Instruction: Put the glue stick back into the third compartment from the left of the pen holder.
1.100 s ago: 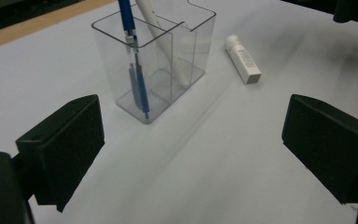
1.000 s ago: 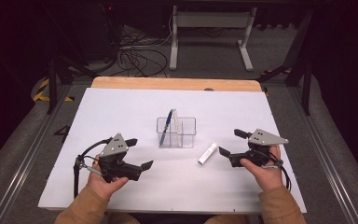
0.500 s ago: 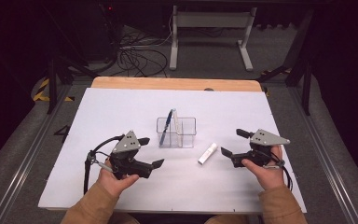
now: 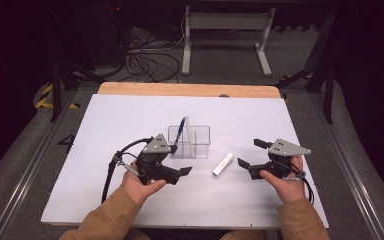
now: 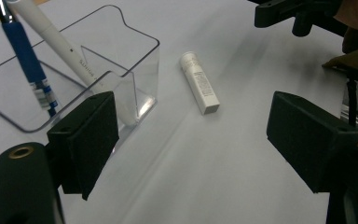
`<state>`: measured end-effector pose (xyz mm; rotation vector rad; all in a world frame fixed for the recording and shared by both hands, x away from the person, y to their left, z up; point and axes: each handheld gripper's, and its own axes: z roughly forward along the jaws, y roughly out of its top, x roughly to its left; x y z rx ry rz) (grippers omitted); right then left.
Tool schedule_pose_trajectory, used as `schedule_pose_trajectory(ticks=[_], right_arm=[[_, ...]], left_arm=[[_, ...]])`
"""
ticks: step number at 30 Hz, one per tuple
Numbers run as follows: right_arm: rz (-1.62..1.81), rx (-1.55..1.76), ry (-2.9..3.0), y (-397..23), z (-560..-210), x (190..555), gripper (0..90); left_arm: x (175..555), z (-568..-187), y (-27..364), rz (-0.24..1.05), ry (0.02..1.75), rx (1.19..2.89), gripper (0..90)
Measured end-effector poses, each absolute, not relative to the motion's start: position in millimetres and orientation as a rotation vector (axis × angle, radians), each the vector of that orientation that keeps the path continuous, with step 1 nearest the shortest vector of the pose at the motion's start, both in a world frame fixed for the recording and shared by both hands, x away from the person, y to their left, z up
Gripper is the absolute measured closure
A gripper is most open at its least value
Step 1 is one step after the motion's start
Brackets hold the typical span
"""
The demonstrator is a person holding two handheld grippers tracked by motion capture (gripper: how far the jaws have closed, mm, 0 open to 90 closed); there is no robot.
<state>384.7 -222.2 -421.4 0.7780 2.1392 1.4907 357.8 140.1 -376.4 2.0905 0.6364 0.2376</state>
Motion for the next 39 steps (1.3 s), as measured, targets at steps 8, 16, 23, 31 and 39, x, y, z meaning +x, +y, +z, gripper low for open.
schedule_pose_trajectory(ticks=[8, 16, 23, 31, 39], right_arm=[[1.481, 0.79, 2.15, -223, -422, 385, 7.5], [1.487, 0.776, 2.166, -228, -422, 385, 6.4], [1.484, 0.77, 2.173, -231, -422, 384, 5.9], [1.512, 0.763, 2.172, -233, -421, 384, 5.7], [1.528, 0.766, 2.158, -235, -419, 383, 5.7]], left_arm=[[371, -378, 111, 0.2, 0.599, 2.121, 20.2], [382, -385, 92, 0.178, 0.607, 2.148, 21.6], [393, -395, 78, 0.175, 0.605, 2.171, 22.2], [402, -405, 64, 0.103, 0.647, 2.173, 25.6], [410, -410, 52, 0.087, 0.693, 2.196, 29.2]])
